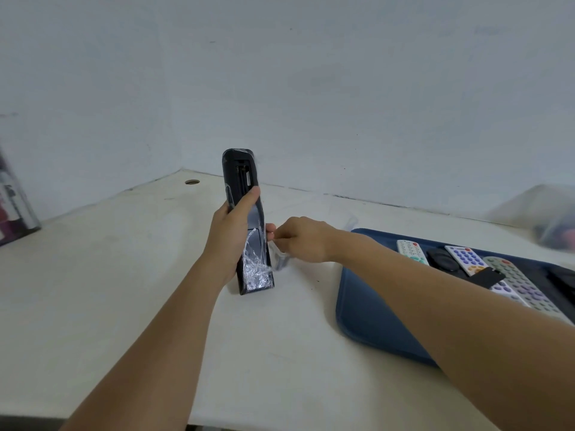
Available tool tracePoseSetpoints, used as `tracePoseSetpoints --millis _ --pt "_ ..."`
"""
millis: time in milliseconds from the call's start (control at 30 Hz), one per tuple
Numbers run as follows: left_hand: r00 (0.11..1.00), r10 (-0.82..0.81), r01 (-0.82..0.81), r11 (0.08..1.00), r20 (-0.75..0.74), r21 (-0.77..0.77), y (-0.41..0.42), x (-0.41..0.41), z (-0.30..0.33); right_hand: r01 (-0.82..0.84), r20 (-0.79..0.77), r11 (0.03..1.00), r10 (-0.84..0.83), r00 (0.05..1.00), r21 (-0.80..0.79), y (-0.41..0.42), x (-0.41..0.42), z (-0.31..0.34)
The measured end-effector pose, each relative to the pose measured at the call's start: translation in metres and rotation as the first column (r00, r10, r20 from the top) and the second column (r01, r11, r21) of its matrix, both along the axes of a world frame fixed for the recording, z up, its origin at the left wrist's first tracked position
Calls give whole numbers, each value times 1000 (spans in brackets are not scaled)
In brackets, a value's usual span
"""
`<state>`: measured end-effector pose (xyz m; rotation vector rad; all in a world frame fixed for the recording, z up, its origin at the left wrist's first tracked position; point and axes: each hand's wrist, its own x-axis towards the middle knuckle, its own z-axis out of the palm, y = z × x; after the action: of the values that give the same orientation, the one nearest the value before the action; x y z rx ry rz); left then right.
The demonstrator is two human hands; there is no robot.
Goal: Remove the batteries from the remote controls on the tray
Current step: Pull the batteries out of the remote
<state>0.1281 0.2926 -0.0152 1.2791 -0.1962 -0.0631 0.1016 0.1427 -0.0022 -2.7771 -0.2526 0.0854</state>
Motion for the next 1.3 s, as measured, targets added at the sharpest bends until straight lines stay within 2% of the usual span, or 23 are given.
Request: tracePoseSetpoints --millis 100,200,333,467,567,800,867,933,1033,1100,1167,1233,1300 --pt "1000 22 -22 1000 -12 -18 -1 2 -2 4 58 996 -9 998 85 -5 -2 -4" --pt "999 20 -21 999 -41 -26 -2 3 -1 7 29 974 -14 999 227 -9 -4 -5" --pt "999 15 -16 999 -51 -29 -2 5 -3 -128 -9 966 133 991 225 -19 -5 -4" --pt "998 18 -20 999 -52 -44 -2 9 -4 -203 12 926 210 978 319 -28 -3 -5" --pt "999 13 -15 999 -44 -34 -2 9 -5 -178 44 877 177 983 446 -31 -3 -7" --pt "997 13 -14 1000 -75 -14 -1 7 -4 -197 119 770 157 980 607 -38 -6 2" --pt "995 11 -13 1000 -95 -22 -1 6 -2 -114 166 635 -23 986 764 -38 -7 -1" --pt "996 29 -28 1000 -79 7 -1 3 -1 -40 147 489 -182 972 871 -44 -11 0" --pt "989 142 -148 978 52 146 -1 -7 2 39 56 391 -230 971 920 -55 -30 2" --pt "965 222 -239 963 136 122 1 -18 7 86 -14 281 -247 969 956 -63 -46 2" --pt "953 243 -256 965 182 51 -2 -31 20 99 -52 163 -271 961 982 -75 -62 4" --pt "977 163 -159 987 138 -40 -16 -43 35 104 -84 49 -308 948 993 -90 -79 6" --pt "998 -48 45 992 -27 -122 -45 -56 47 111 -129 -73 -336 933 991 -108 -95 6"
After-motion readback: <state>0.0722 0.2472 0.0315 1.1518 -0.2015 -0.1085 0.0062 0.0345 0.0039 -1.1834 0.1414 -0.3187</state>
